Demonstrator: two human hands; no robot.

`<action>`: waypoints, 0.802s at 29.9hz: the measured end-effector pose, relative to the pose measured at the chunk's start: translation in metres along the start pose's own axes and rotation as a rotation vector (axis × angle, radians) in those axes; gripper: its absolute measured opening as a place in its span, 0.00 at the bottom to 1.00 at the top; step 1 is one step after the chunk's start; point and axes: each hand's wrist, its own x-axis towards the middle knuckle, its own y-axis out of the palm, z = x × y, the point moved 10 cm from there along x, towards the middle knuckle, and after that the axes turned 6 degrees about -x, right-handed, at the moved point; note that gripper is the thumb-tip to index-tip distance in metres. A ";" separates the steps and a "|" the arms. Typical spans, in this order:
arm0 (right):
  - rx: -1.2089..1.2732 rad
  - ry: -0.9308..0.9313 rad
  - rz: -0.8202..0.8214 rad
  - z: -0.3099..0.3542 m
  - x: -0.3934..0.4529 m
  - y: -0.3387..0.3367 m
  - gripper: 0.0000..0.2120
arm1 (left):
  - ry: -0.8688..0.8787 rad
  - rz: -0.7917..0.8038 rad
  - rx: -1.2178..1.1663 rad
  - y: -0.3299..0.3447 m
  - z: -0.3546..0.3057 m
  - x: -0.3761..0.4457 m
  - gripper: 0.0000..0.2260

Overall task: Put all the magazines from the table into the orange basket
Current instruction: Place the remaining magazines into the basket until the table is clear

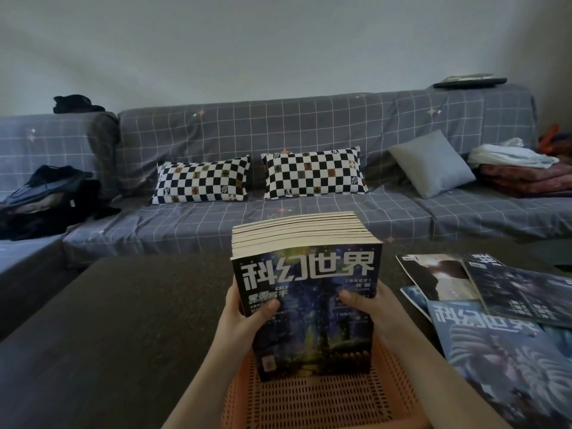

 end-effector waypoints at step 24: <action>-0.473 0.038 -0.157 -0.018 0.002 -0.007 0.29 | -0.169 0.044 0.022 0.011 0.017 0.011 0.54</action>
